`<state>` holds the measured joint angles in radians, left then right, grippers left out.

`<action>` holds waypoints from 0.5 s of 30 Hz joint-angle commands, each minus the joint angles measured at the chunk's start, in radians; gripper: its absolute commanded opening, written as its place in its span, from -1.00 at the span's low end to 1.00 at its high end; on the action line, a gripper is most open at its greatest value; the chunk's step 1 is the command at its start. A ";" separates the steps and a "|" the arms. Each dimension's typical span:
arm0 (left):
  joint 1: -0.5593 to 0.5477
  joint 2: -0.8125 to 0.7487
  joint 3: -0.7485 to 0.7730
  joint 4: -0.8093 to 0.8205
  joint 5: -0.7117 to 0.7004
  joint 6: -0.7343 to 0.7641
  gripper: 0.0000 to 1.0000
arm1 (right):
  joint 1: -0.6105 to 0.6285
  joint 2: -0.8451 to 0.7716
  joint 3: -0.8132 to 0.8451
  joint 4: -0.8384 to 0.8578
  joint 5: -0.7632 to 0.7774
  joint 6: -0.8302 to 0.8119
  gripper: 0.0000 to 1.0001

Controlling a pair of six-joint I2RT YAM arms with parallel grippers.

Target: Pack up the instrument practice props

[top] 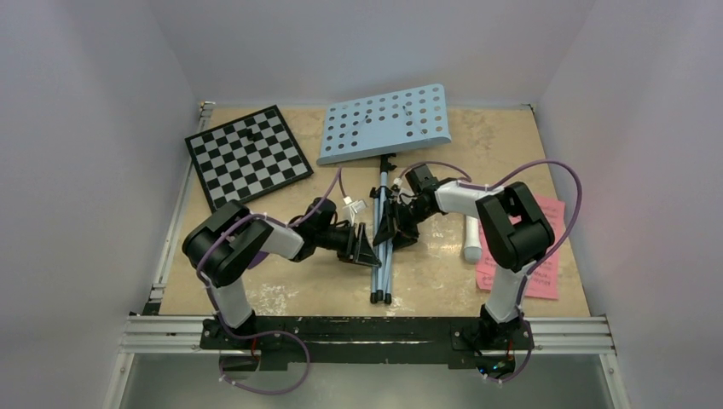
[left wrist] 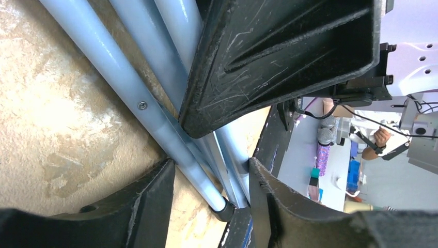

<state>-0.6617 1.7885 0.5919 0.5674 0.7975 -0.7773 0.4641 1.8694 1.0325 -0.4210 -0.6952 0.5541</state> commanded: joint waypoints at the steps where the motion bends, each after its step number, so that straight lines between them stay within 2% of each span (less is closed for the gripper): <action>1: -0.017 -0.049 0.054 -0.061 -0.076 0.135 0.20 | 0.041 0.061 0.041 -0.005 0.123 -0.046 0.29; 4: 0.008 -0.175 0.089 -0.252 -0.113 0.239 0.50 | 0.009 -0.044 0.057 -0.071 0.094 -0.142 0.79; 5: 0.017 -0.213 0.103 -0.313 -0.110 0.279 0.73 | -0.007 -0.085 0.052 -0.083 0.089 -0.164 0.95; 6: 0.026 -0.255 0.115 -0.363 -0.111 0.321 0.96 | -0.025 -0.119 0.050 -0.097 0.072 -0.180 0.97; 12: 0.052 -0.482 0.195 -0.658 -0.135 0.589 0.99 | -0.087 -0.276 0.126 -0.271 0.028 -0.372 0.98; 15: 0.088 -0.549 0.260 -0.775 -0.150 0.707 0.99 | -0.092 -0.323 0.200 -0.286 0.024 -0.454 0.98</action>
<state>-0.6098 1.3144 0.7639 0.0109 0.6750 -0.3038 0.3660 1.6230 1.1244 -0.6395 -0.6662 0.2657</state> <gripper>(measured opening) 0.992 0.986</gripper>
